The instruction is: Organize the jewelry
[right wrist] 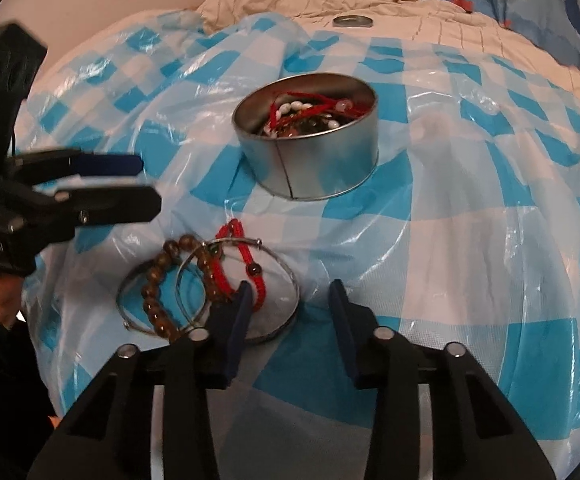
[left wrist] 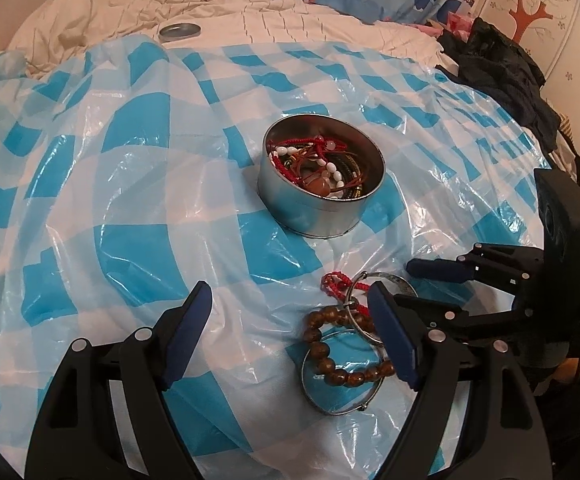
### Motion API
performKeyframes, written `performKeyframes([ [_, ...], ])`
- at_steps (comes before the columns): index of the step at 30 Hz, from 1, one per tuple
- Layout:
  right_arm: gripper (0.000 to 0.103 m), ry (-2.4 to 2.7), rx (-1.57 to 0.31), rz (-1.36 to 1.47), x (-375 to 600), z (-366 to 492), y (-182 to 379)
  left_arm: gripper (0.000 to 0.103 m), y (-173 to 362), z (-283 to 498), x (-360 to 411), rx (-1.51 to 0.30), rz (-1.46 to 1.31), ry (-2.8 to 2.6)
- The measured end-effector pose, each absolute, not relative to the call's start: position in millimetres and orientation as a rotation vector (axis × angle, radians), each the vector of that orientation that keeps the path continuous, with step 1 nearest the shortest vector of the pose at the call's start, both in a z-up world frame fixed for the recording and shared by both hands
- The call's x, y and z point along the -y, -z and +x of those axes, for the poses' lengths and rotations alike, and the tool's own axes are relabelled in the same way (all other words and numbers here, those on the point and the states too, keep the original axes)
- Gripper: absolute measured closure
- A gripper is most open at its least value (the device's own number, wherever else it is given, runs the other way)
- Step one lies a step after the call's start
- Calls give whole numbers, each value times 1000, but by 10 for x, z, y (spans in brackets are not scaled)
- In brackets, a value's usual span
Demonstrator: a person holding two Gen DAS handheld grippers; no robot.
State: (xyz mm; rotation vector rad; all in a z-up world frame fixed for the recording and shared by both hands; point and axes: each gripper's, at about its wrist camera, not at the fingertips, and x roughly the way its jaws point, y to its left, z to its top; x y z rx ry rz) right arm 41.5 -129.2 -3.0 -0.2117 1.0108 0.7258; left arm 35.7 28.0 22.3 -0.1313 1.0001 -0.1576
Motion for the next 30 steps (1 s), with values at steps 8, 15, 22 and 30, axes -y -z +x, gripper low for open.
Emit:
performKeyframes([
  [8, 99, -674, -941, -223, 1386, 442, -75, 25, -233, 346, -180, -997, -56, 153],
  [15, 99, -721, -955, -126, 1487, 516, -157, 24, -247, 351, -154, -991, -36, 155],
  [22, 46, -808, -990, -145, 1345, 358, -136, 23, -324, 352, -386, -958, -116, 97],
  [30, 37, -848, -980, -199, 1126, 250, -48, 22, -319, 351, -355, -959, -122, 111],
])
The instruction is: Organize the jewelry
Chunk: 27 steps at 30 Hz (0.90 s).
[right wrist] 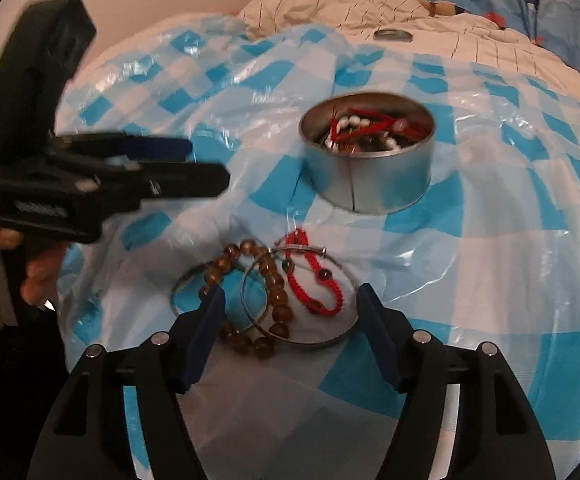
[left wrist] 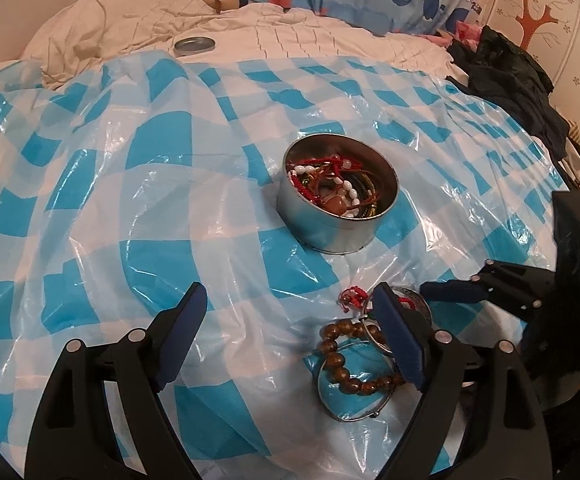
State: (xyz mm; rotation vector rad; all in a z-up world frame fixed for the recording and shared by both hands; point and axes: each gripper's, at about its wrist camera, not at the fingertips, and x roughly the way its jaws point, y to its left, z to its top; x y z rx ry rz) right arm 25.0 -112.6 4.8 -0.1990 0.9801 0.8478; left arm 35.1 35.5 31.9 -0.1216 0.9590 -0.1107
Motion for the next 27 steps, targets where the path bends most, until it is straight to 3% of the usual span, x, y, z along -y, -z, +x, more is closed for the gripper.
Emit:
performKeyframes([
  [3, 42, -824, -970, -240, 1117, 244, -14, 22, -318, 353, -357, -959, -126, 112],
  [4, 52, -830, -969, -226, 1138, 255, -26, 22, -318, 352, -352, -960, -127, 112],
  [5, 79, -863, -976, -192, 1159, 267, -53, 22, -317, 354, -347, -960, -128, 112],
  [6, 83, -862, -980, -182, 1171, 281, -71, 22, -314, 357, -345, -961, -131, 113],
  [8, 83, -829, -952, -191, 1211, 297, -114, 22, -305, 365, -346, -963, -134, 112],
  [9, 77, -832, -955, -175, 1228, 308, -125, 22, -296, 370, -342, -965, -132, 109],
  [10, 67, -838, -954, -160, 1242, 312, -140, 22, -288, 379, -341, -968, -131, 108],
  [11, 46, -850, -944, -156, 1238, 294, -163, 22, -282, 385, -338, -970, -133, 107],
  [12, 38, -844, -918, -171, 1225, 264, -188, 22, -278, 392, -338, -970, -135, 107],
  [15, 30, -799, -876, -228, 1202, 233, -204, 22, -278, 401, -340, -968, -140, 108],
  [19, 30, -739, -945, -251, 1199, 330, -33, 22, -279, 410, -351, -967, -148, 108],
  [21, 42, -738, -978, -251, 1206, 363, 28, 22, -291, 413, -351, -963, -155, 111],
  [23, 44, -757, -980, -232, 1240, 370, -6, 22, -300, 420, -339, -961, -157, 115],
  [27, 45, -735, -942, -202, 1327, 397, -125, 21, -253, 449, -215, -971, -130, 144],
])
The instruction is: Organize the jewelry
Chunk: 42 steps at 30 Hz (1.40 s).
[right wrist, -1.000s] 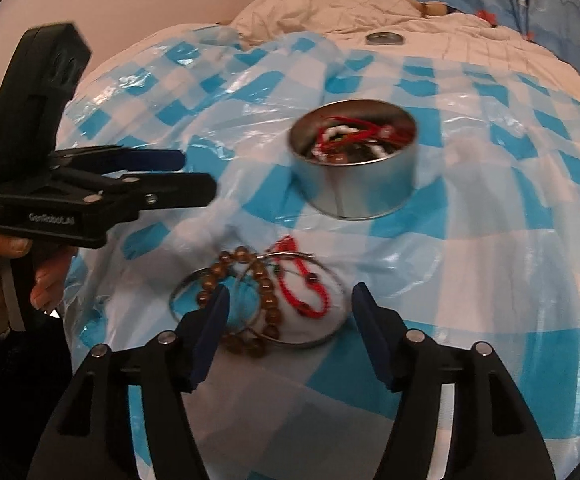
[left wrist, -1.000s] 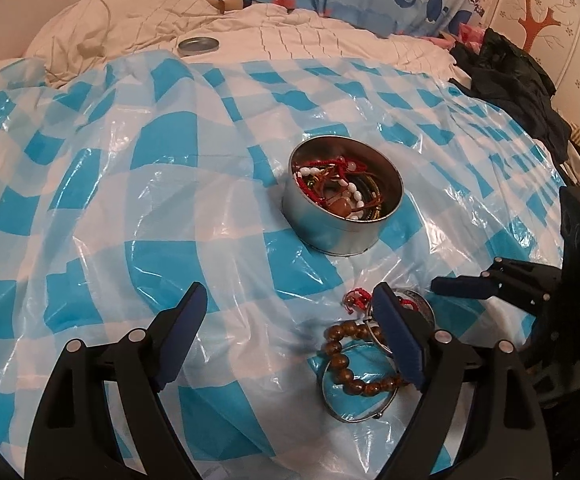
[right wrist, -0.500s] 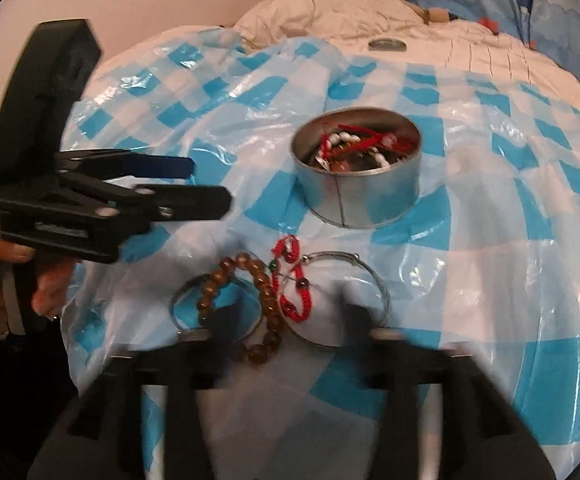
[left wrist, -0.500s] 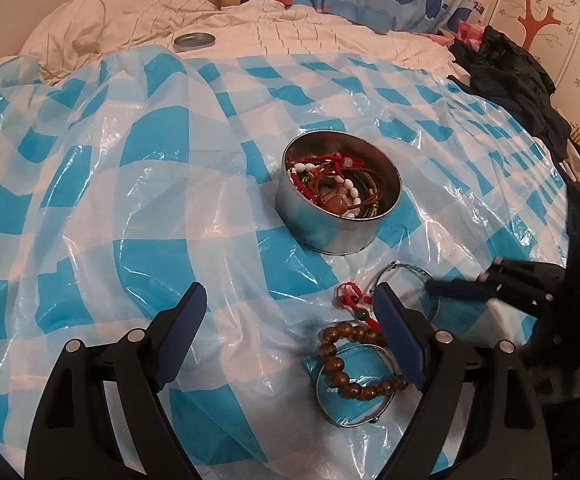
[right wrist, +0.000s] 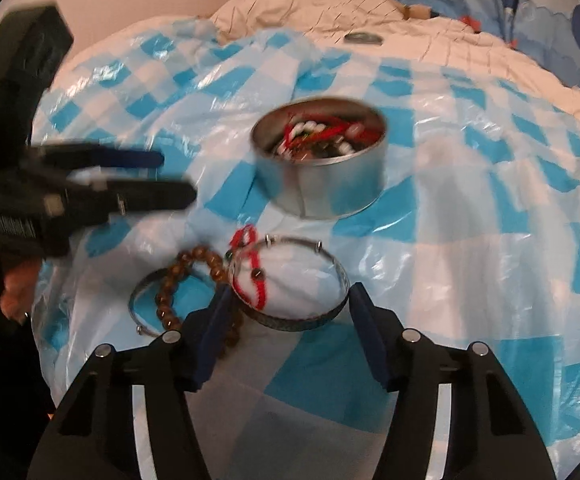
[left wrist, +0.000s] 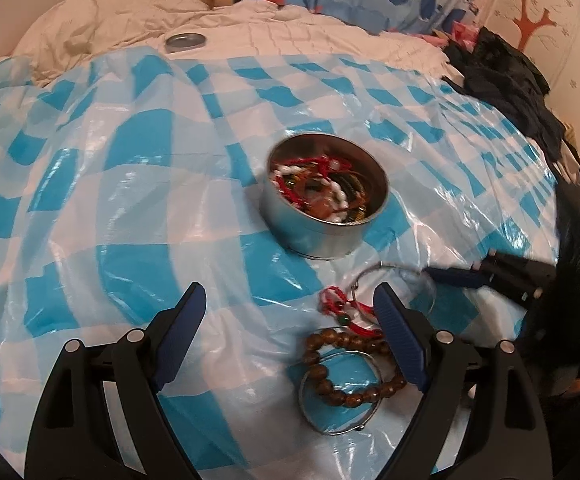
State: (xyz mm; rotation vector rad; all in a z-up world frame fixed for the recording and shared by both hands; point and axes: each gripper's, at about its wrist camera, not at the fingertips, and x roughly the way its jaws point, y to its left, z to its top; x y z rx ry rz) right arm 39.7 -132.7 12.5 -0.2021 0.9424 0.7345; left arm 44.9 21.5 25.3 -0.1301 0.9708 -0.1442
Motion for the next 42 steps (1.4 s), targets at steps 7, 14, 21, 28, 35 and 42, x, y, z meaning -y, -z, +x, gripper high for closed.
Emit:
performKeyframes([
  [7, 56, -602, -932, -172, 1584, 587, -208, 21, -93, 530, 151, -981, -9, 170],
  [14, 48, -562, -952, -206, 1600, 622, -140, 21, 42, 558, 378, -981, 72, 184],
  [21, 37, -554, -932, -168, 1638, 635, -172, 83, 79, 530, 416, -1003, 91, 232],
  [28, 33, -581, -930, -132, 1653, 636, -187, 96, -179, 434, 198, -944, 11, 239],
  [35, 26, -590, -924, -199, 1474, 599, -58, 96, -338, 379, -20, -904, -49, 217],
  [42, 39, -584, -956, -250, 1422, 614, 47, 96, -353, 355, -66, -901, -51, 210],
])
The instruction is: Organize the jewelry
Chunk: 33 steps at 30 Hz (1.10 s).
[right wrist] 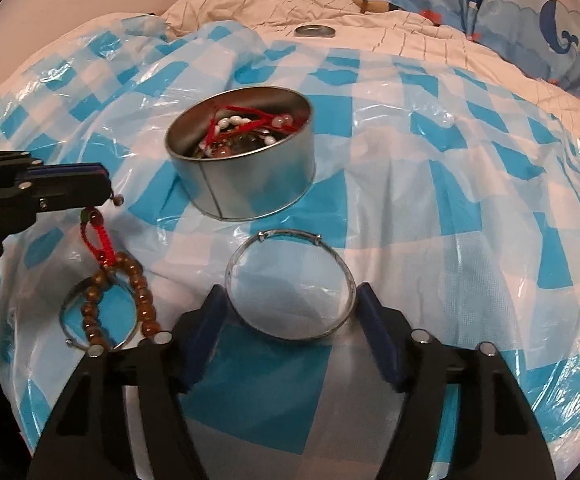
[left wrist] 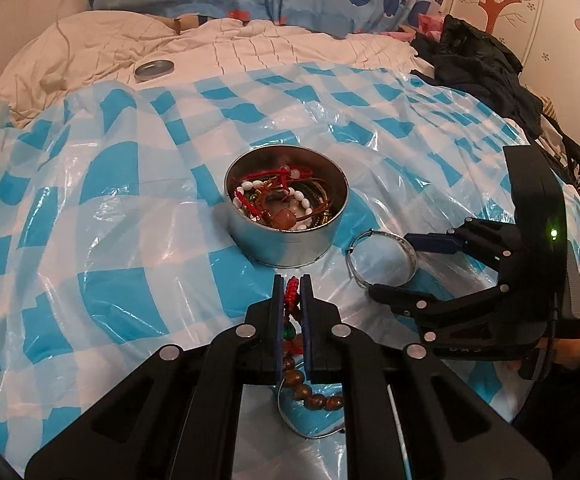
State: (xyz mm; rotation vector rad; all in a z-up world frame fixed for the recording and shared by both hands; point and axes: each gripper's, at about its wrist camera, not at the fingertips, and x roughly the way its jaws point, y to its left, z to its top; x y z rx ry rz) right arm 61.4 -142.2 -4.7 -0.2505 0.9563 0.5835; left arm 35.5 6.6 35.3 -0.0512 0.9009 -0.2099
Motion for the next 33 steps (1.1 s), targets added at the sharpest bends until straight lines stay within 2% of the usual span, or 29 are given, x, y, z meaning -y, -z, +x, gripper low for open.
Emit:
performKeyframes([
  [17, 39, -602, -853, -100, 1595, 601, -281, 96, -517, 412, -124, -857, -73, 209],
  [33, 39, -637, -810, -28, 1679, 577, -425, 96, -710, 852, 89, -762, -104, 207],
])
